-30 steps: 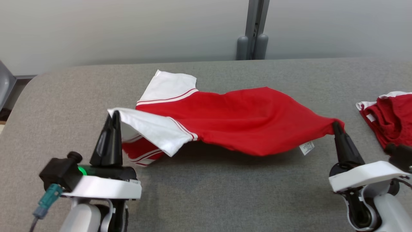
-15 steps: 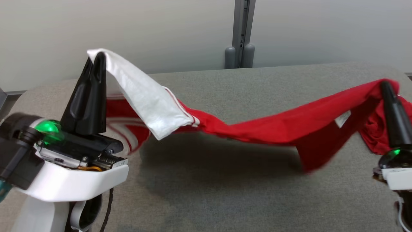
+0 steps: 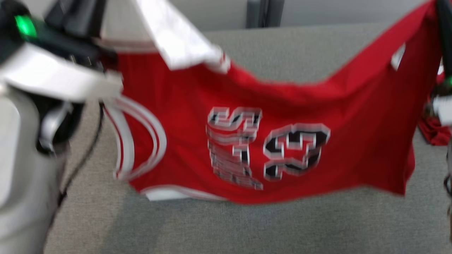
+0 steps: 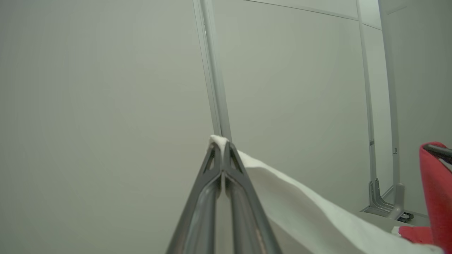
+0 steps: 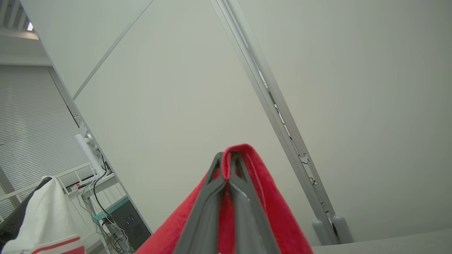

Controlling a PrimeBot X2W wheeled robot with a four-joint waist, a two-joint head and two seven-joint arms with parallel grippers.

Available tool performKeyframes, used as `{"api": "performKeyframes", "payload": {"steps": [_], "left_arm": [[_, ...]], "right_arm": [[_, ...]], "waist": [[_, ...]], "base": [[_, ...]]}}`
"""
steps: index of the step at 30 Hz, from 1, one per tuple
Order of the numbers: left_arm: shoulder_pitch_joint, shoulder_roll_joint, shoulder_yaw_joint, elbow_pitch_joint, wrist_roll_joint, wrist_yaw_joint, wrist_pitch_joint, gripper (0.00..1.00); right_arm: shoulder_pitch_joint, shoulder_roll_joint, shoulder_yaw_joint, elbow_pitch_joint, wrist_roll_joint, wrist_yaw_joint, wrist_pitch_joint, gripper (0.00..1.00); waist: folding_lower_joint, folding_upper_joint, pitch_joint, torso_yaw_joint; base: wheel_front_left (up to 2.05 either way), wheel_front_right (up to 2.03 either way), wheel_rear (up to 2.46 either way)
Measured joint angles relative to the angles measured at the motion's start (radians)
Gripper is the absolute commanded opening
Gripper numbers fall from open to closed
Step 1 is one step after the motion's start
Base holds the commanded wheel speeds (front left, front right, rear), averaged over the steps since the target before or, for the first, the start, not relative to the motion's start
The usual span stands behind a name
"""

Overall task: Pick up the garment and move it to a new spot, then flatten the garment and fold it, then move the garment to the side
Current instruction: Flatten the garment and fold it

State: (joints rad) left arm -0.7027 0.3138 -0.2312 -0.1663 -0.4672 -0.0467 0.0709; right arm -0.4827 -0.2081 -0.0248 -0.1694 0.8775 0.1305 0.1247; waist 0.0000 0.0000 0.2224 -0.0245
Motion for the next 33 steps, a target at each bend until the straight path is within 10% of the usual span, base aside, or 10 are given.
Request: {"api": "performKeyframes", "payload": {"steps": [8, 16, 26, 33], "left_arm": [[-0.585, 0.042, -0.050, 0.373, 0.125, -0.052, 0.013, 0.00], [-1.040, -0.037, -0.044, 0.669, 0.212, -0.023, -0.219, 0.00], [-0.955, -0.053, -0.029, 0.860, 0.147, -0.055, -0.323, 0.00], [-0.634, -0.020, -0.024, 0.676, 0.095, -0.077, -0.331, 0.00]], "right_arm": [[-0.609, 0.072, 0.002, 0.366, -0.138, 0.000, -0.023, 0.00], [-1.076, 0.104, -0.003, 0.705, -0.292, 0.000, -0.192, 0.00], [-1.070, 0.095, 0.098, 0.984, -0.304, 0.000, -0.285, 0.00], [-0.880, 0.045, 0.240, 0.975, -0.165, 0.000, -0.312, 0.00]], "waist": [[0.0000, 0.0000, 0.213, -0.017], [0.0001, 0.0000, 0.392, -0.035], [0.0001, 0.0000, 0.480, 0.023], [0.0001, 0.0000, 0.492, 0.054]], "base": [[0.00, 0.00, 0.00], [0.00, 0.00, 0.00], [0.00, 0.00, 0.00], [0.00, 0.00, 0.00]]}}
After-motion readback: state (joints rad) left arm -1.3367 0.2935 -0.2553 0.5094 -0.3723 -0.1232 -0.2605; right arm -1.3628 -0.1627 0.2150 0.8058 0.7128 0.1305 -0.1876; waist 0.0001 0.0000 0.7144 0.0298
